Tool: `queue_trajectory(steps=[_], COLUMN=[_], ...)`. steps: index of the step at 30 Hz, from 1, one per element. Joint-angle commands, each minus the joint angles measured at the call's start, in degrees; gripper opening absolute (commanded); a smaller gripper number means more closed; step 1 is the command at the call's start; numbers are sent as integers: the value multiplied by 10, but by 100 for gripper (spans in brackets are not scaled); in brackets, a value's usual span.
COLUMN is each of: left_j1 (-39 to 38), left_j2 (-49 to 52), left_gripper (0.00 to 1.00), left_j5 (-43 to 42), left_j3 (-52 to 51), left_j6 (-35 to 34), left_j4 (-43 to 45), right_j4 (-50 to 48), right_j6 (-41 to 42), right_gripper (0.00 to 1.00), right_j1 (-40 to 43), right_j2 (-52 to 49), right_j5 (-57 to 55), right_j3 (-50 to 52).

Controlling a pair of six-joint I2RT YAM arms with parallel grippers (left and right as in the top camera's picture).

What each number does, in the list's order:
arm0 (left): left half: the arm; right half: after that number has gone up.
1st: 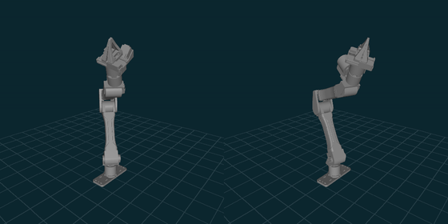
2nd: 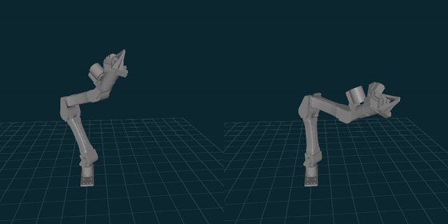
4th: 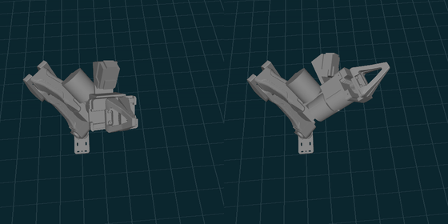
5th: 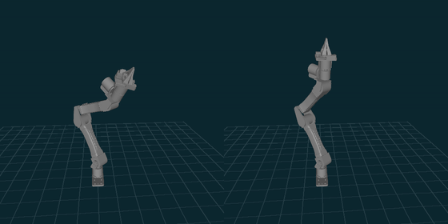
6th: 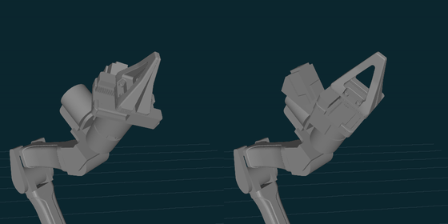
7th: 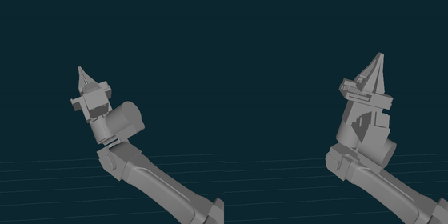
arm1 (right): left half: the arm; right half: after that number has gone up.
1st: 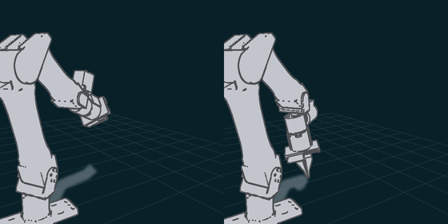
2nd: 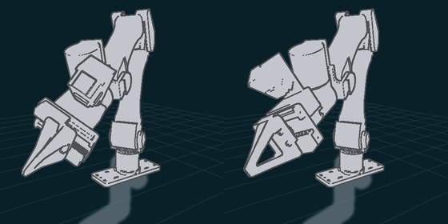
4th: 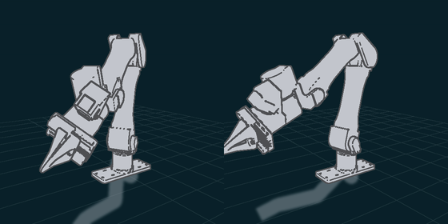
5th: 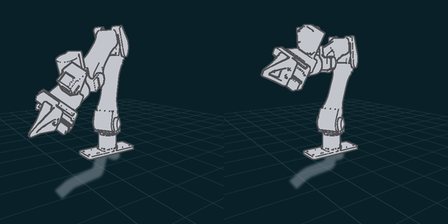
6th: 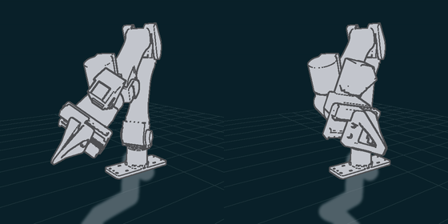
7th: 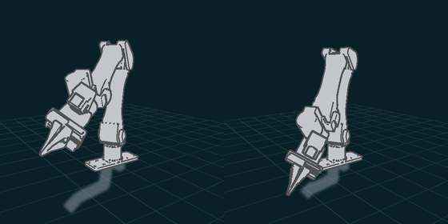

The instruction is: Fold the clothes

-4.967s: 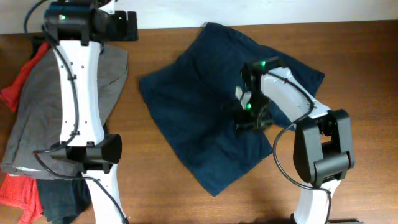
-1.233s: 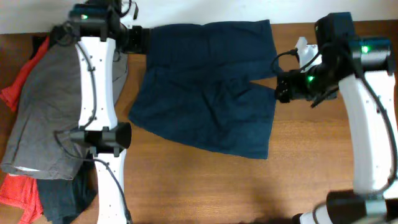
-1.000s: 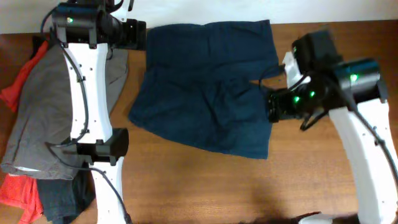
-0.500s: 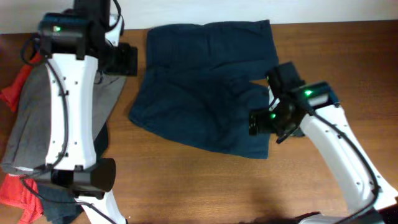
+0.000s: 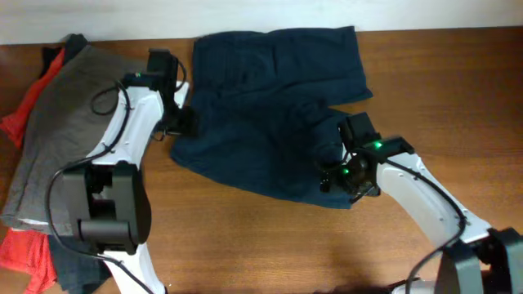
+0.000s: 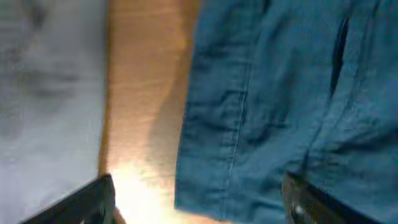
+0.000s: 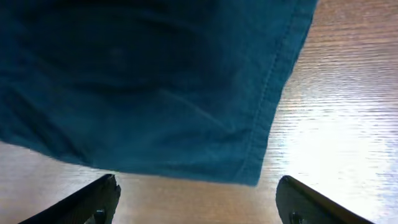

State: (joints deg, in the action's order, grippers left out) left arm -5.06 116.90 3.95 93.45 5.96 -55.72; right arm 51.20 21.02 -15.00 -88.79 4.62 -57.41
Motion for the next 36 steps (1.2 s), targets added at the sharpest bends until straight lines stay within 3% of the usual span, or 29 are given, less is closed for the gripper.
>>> queue_trajectory(steps=[1,10,17,23,27,29,31,32,33,34,35,36], left_j1=[0,0,0,0,0,-2,-3,-3,-5,-7,-10,-11], left_j2=[-5,-4,-4,-4,-4,-4,-4,-4,-4,-5,-5,-6], left_gripper=[92,91,91,91,91,79,59,43,19,4,1,1], left_j5=[-31,-53,-54,-71,-87,-94,-101,-105,-108,-106,-106,-106], left_j3=[-51,-69,-144,-197,-203,-203,-203,-203,-203,-203,-202,-200], left_j6=[72,44,44,44,44,44,44,44,44,44,44,43], left_j4=[45,3,37,104,118,121,121,120,115,111,105,99], right_j4=[-5,-26,-69,-91,-99,-103,-104,-104,-103,-102,-102,-101], right_j6=[10,25,35,35,35,35,35,35,35,35,35,35], right_gripper=[85,85,84,78,68,58,47,42,30,18,7,4], right_j1=[-3,-3,-3,-4,-4,-4,-3,-3,-3,-3,-3,0], right_j2=[-31,-45,-45,-46,-46,-46,-46,-46,-46,-46,-46,-45], right_j5=[3,10,9,9,9,10,10,10,10,10,9,10], right_j3=[6,43,66,72,82,90,97,100,102,102,101,98])
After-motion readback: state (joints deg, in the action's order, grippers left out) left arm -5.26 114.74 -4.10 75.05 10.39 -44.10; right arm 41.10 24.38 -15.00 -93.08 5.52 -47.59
